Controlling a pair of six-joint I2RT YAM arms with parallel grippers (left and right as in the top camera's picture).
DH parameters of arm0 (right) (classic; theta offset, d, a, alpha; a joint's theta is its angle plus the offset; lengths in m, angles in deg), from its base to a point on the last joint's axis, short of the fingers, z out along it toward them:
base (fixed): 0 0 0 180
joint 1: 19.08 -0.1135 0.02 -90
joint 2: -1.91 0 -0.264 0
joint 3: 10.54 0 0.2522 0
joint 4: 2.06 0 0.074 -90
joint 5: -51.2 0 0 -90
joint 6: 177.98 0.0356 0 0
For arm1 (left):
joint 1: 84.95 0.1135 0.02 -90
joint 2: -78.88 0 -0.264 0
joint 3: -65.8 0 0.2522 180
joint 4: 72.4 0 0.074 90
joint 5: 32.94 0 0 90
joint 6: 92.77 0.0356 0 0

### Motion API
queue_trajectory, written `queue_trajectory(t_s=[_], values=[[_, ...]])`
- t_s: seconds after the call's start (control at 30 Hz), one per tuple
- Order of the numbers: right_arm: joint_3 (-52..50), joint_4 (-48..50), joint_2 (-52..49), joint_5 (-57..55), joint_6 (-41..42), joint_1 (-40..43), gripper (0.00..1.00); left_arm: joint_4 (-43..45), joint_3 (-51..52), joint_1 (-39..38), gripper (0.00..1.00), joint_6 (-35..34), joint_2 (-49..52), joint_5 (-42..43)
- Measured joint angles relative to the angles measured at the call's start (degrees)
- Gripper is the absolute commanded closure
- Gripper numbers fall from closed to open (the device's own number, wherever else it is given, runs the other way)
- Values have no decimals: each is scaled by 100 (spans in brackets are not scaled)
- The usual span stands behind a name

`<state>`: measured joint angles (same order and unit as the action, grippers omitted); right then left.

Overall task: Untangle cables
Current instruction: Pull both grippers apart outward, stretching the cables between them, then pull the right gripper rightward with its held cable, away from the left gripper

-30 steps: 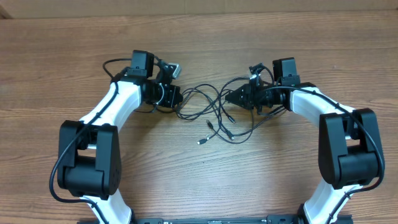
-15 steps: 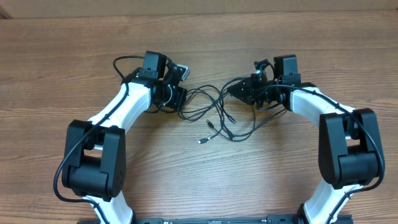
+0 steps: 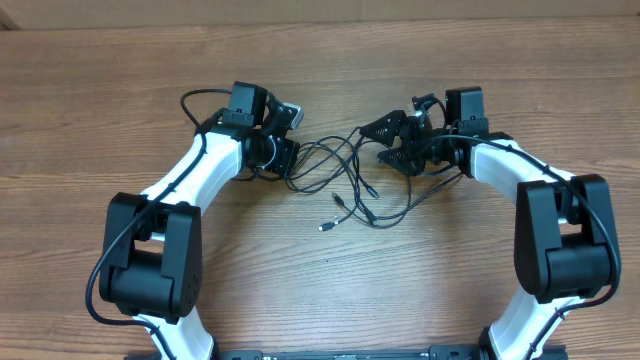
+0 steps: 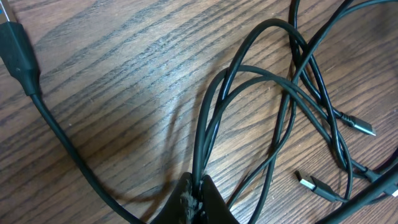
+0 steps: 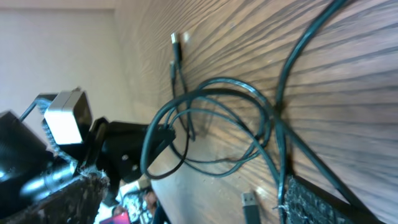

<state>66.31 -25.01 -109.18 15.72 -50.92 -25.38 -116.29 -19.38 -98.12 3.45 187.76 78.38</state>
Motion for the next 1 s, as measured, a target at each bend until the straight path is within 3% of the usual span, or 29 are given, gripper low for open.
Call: queue_trajectory(t_s=[0.27,0.5,0.83,1.0], values=[[0,-350,0,372,-181,-129,9,0,0,0,96,0,0,0],[0,-369,0,-61,-90,-859,12,0,0,0,96,0,0,-15],[0,538,-2,-1130,1036,-1652,30,0,0,2,96,0,0,-17],[0,621,-2,-1740,1591,-1941,44,2,2,0,96,0,0,-17]])
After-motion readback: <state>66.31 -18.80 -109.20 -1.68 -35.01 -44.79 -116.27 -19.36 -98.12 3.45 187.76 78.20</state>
